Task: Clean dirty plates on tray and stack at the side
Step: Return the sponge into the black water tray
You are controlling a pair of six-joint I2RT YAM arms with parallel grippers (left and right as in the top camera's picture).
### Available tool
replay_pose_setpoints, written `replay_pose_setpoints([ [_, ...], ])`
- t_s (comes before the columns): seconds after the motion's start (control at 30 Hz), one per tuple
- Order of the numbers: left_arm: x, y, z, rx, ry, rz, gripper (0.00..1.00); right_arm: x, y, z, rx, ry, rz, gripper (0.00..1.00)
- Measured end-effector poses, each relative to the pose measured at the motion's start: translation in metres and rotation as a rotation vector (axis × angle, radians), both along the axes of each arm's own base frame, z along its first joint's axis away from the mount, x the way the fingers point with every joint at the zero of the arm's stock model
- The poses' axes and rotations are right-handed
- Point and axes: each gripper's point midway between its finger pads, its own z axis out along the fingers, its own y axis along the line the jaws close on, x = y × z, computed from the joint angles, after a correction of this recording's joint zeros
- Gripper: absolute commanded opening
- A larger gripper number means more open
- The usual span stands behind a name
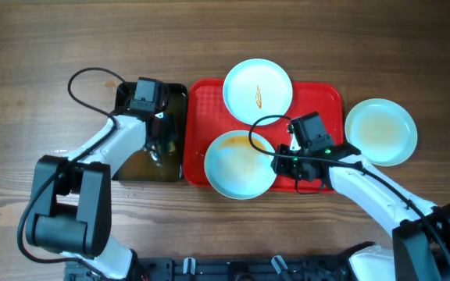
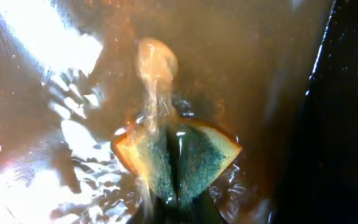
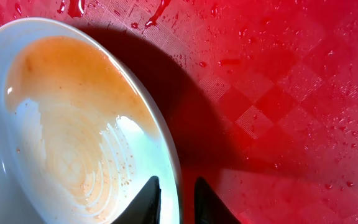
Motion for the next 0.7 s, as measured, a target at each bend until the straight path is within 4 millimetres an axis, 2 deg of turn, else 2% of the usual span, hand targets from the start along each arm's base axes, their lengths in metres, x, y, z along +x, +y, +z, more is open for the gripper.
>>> replay_pose_setpoints([
  [0.03,0.004,-0.001,0.001,-0.001,-0.016,-0.005,0.12,0.0,0.0,0.0,0.0,0.0,0.0,0.21],
  [0.07,0.007,-0.001,0.002,0.001,-0.03,-0.021,0.34,0.0,0.0,0.0,0.0,0.0,0.0,0.21],
  [0.1,0.007,-0.002,0.002,0.009,-0.034,-0.045,0.41,0.0,0.0,0.0,0.0,0.0,0.0,0.21],
  [0.13,0.007,-0.002,0.003,0.013,-0.034,-0.059,0.52,0.0,0.0,0.0,0.0,0.0,0.0,0.2],
  [0.2,0.001,-0.002,0.002,0.017,-0.003,-0.076,0.55,0.0,0.0,0.0,0.0,0.0,0.0,0.21],
  [0.3,-0.027,-0.004,-0.001,-0.005,0.126,-0.101,0.54,0.0,0.0,0.0,0.0,0.0,0.0,0.21],
  [0.33,-0.035,-0.005,-0.001,-0.014,0.156,-0.104,0.45,0.0,0.0,0.0,0.0,0.0,0.0,0.21],
  [0.37,-0.037,-0.006,-0.001,-0.021,0.164,-0.106,0.24,0.0,0.0,0.0,0.0,0.001,0.0,0.21],
  [0.4,-0.036,-0.007,-0.001,-0.025,0.163,-0.106,0.1,0.0,0.0,0.0,-0.001,0.001,0.0,0.2],
  [0.43,-0.036,-0.008,-0.001,-0.029,0.16,-0.11,0.04,-0.001,0.0,0.0,-0.001,0.002,0.0,0.17],
  [0.5,-0.034,-0.01,0.0,-0.038,0.153,-0.12,0.05,-0.005,-0.002,-0.002,-0.008,0.02,0.0,0.15],
  [0.53,-0.034,-0.01,0.0,-0.042,0.154,-0.118,0.34,-0.007,-0.003,-0.003,-0.013,0.03,-0.001,0.15],
  [0.57,-0.035,-0.01,0.0,-0.042,0.156,-0.118,0.41,-0.007,-0.004,-0.003,-0.017,0.03,-0.002,0.15],
  [0.63,-0.039,-0.01,-0.001,-0.043,0.173,-0.12,0.45,-0.01,-0.006,-0.006,-0.026,0.035,-0.004,0.15],
  [0.67,-0.04,-0.01,-0.001,-0.046,0.177,-0.119,0.45,-0.008,-0.006,-0.006,-0.027,0.029,-0.005,0.07],
  [0.7,-0.04,-0.01,-0.001,-0.047,0.178,-0.119,0.46,-0.006,-0.005,-0.006,-0.024,0.021,-0.005,0.04],
])
